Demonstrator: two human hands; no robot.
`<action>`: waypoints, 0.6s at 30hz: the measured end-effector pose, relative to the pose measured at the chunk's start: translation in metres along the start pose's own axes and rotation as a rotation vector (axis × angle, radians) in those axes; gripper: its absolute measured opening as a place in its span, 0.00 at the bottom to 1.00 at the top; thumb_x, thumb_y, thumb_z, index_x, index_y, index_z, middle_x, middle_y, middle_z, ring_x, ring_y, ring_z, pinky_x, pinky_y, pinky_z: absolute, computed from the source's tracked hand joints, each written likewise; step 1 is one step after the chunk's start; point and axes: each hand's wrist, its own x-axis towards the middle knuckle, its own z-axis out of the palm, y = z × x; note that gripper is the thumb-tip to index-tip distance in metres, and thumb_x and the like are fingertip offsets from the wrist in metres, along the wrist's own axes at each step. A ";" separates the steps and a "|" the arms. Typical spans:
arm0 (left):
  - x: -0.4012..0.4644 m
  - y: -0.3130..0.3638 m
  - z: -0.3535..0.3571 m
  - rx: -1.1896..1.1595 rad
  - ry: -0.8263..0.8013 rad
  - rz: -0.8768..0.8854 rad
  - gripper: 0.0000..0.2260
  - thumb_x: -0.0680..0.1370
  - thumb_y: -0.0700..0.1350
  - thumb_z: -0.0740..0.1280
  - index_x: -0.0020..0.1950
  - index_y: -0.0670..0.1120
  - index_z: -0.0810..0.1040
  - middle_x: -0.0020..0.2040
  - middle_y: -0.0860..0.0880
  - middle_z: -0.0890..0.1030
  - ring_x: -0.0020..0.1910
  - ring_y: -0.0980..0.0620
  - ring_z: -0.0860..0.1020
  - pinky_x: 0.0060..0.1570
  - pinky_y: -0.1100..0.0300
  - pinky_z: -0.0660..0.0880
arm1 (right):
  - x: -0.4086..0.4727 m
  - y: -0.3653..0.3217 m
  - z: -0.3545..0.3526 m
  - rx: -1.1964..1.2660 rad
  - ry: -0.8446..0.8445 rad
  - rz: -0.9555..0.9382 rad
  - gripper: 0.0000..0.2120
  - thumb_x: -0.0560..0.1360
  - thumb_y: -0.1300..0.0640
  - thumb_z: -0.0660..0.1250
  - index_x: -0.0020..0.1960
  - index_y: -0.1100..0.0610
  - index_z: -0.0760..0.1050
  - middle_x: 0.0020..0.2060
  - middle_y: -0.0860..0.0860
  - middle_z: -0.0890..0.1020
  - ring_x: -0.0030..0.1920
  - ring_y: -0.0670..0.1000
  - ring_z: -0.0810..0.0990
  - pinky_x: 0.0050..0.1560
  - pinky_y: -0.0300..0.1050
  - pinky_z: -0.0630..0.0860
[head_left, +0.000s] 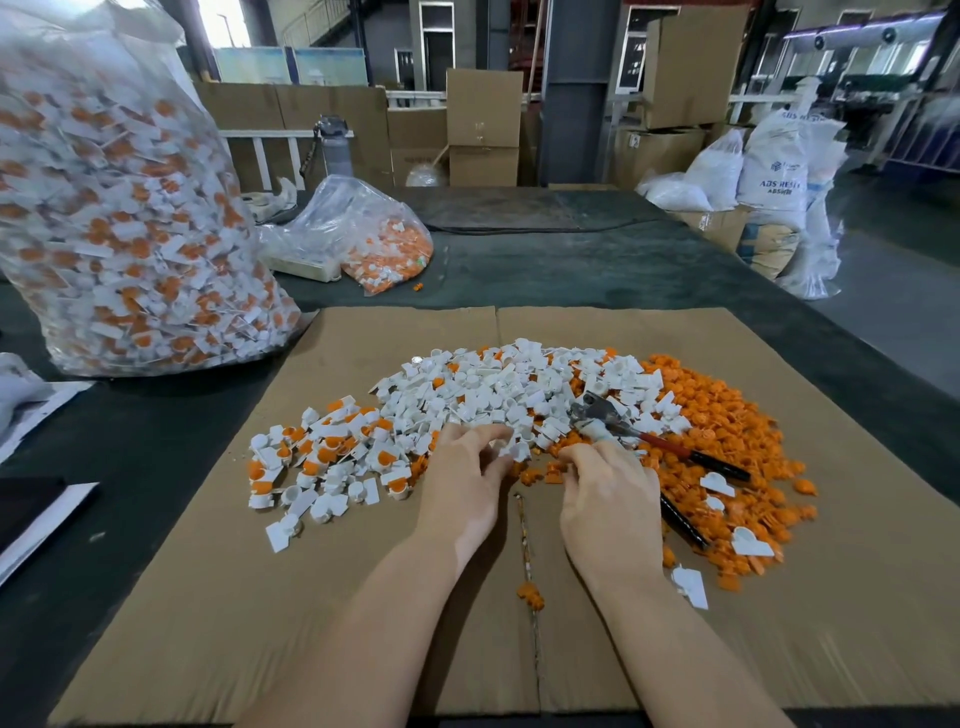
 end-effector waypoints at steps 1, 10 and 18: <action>0.000 0.000 0.000 -0.024 0.003 -0.010 0.11 0.77 0.41 0.67 0.59 0.50 0.77 0.45 0.54 0.69 0.41 0.61 0.70 0.41 0.80 0.63 | 0.000 0.000 0.000 -0.020 0.011 -0.005 0.05 0.67 0.66 0.73 0.41 0.59 0.80 0.39 0.55 0.80 0.42 0.58 0.79 0.44 0.52 0.72; -0.002 0.000 0.002 -0.176 0.052 -0.095 0.09 0.73 0.45 0.72 0.45 0.53 0.72 0.42 0.51 0.77 0.37 0.59 0.73 0.35 0.73 0.69 | 0.004 -0.003 0.001 -0.113 -0.042 -0.011 0.09 0.65 0.57 0.77 0.41 0.58 0.79 0.42 0.56 0.79 0.44 0.58 0.77 0.45 0.54 0.70; -0.005 0.003 0.008 -0.192 0.102 -0.102 0.07 0.75 0.44 0.70 0.49 0.54 0.78 0.42 0.62 0.77 0.43 0.63 0.75 0.39 0.76 0.67 | 0.002 -0.003 -0.004 0.109 0.119 -0.103 0.12 0.64 0.65 0.77 0.38 0.59 0.74 0.30 0.53 0.77 0.32 0.55 0.76 0.37 0.50 0.73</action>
